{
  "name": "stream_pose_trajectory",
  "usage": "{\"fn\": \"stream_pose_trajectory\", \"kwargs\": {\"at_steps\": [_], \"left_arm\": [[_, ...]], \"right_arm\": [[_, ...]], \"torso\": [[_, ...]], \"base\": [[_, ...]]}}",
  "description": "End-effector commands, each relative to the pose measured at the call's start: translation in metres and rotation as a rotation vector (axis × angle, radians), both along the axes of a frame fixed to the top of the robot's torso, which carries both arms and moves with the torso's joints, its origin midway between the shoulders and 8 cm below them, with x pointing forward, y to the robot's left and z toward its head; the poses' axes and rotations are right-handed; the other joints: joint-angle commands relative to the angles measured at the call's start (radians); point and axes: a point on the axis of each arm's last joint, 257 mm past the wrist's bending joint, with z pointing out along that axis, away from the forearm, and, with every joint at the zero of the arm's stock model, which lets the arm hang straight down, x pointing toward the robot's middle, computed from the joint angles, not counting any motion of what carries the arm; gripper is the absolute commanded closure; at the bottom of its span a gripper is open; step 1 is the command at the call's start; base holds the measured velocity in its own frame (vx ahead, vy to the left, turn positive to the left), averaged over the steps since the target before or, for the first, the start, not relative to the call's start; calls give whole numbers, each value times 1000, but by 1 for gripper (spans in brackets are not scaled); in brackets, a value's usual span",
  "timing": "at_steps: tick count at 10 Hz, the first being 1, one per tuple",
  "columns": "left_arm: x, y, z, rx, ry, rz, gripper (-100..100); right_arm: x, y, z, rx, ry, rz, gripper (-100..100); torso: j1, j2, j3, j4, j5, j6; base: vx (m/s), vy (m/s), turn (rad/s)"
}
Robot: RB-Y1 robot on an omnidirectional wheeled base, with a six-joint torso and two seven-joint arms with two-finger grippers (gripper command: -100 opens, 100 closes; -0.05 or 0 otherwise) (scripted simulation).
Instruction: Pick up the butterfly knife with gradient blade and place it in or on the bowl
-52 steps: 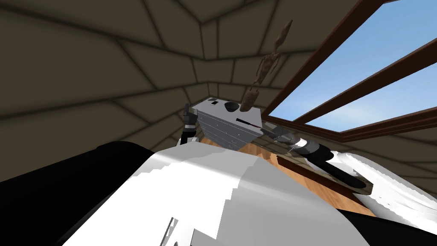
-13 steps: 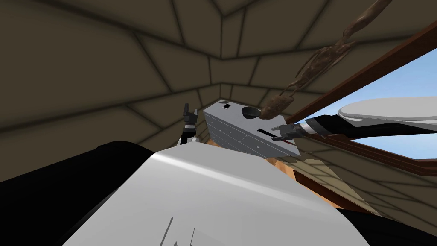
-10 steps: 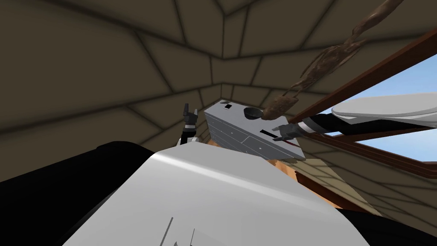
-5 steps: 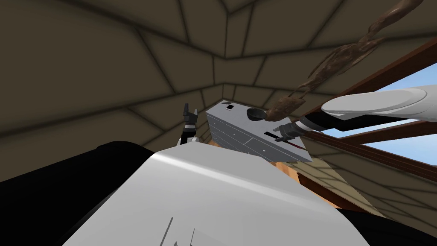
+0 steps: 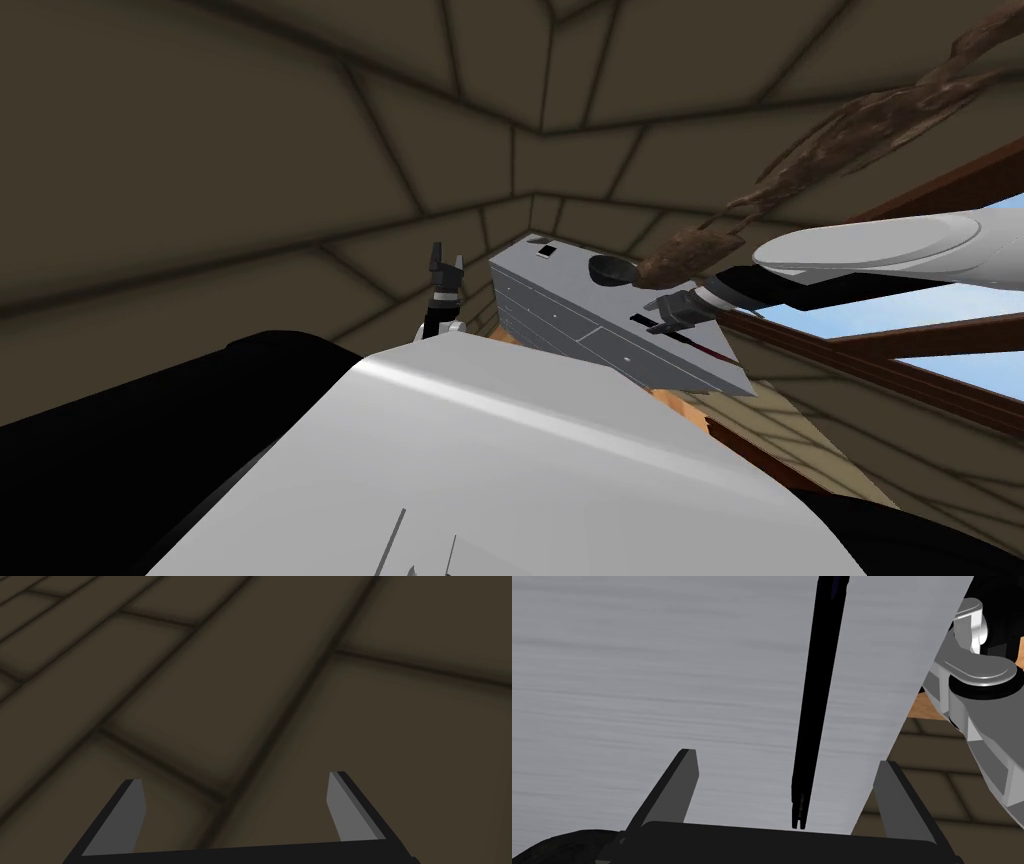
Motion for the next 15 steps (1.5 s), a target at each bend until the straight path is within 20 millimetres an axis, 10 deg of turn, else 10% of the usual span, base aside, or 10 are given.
{"fn": "stream_pose_trajectory", "kwargs": {"at_steps": [1,4,5,9,10,11,15], "left_arm": [[0,0,0,0,0,0,0],[0,0,0,0,0,0,0],[0,0,0,0,0,0,0],[0,0,0,0,0,0,0],[0,0,0,0,0,0,0],[0,0,0,0,0,0,0],[0,0,0,0,1,0,0]], "right_arm": [[-5,-17,-6,1,0,-47,-100],[-9,-32,-14,1,2,-95,-100],[-9,-34,-14,0,1,-98,100],[-9,-34,-14,0,1,-99,100],[-9,-34,-14,0,1,-100,0],[-9,-29,-11,1,0,-82,100],[-3,0,-1,0,1,0,100]], "torso": [[0,0,0,0,0,0],[0,5,3,1,0,0],[-1,2,2,1,0,2],[-2,-4,-2,-1,-1,1],[-2,-4,-2,-1,-1,0],[-2,-4,-2,-1,-1,0],[-2,-11,-6,-2,0,1]], "base": [[-97,1,290],[-101,0,249],[-9,0,-12],[-1,0,-1],[0,0,0],[38,2,-232],[106,0,-283]]}}
